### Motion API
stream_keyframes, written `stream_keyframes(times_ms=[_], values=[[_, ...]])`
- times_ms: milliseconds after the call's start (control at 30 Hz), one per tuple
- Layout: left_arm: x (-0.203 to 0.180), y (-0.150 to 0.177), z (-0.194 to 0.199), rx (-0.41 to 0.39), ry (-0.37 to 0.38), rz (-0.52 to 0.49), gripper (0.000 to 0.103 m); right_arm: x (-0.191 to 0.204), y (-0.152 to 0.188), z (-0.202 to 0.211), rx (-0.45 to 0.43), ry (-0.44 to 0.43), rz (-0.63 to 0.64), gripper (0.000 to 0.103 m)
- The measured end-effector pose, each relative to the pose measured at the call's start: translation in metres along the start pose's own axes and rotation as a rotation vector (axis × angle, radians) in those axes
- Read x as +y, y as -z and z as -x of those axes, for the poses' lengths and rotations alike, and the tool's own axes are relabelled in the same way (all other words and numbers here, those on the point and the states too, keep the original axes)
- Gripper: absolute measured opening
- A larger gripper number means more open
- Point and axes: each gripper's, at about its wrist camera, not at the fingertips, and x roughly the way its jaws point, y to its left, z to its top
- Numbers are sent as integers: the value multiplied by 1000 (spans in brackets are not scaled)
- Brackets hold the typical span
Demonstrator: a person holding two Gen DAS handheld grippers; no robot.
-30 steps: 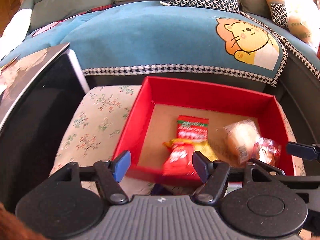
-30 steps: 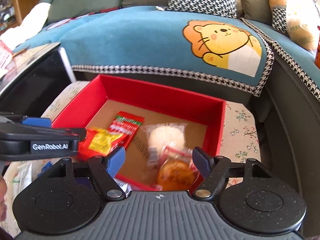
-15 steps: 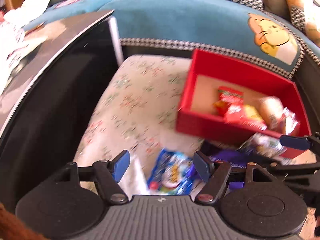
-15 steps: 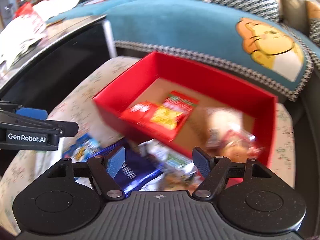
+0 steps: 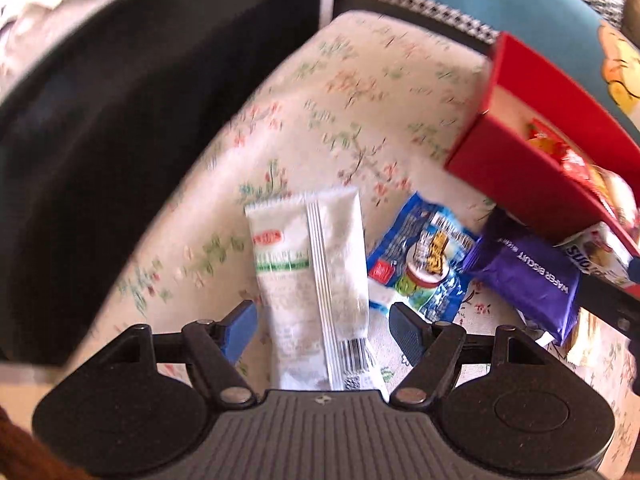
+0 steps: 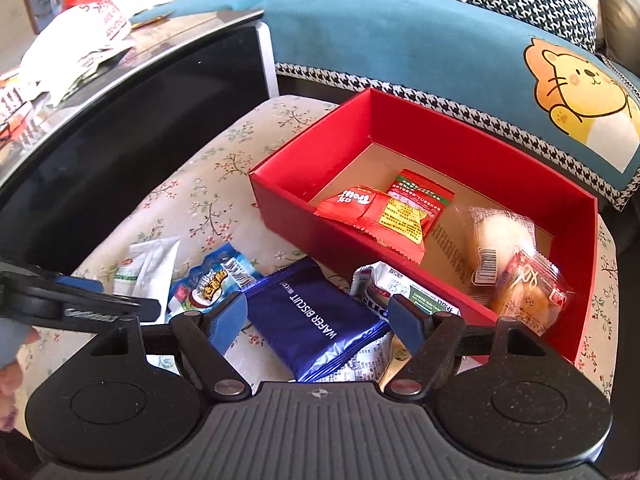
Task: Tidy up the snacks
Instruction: 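Grasp the white packet with the left tool while the right tool reaches the blue wafer pack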
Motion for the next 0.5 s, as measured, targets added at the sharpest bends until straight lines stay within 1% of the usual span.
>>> stream_keyframes(times_ms=[67,100,167,200,333,433,500], values=[[0,4,-10,37,17,48,103,-3,1,2,1,2,-6,83],[-3,7,-12,33,9,48,103,-5,1,2,-1,3,-12,83],[-12,11,-10,11,-15,6,103,-10,0,2,1,-7,-26,83],[-15,13,-9,9,-16,-13,100,-12,0,2,4,-14,-35,83],[-18,18,-4,5,18,-56,93,-18,-1,1,11,-31,-54,83],[-16,25,3,-6,29,-103,91,-16,2,-3,35,-62,-48,83],[-12,27,5,1,52,-122,91,-11,4,-8,49,-67,-18,83]])
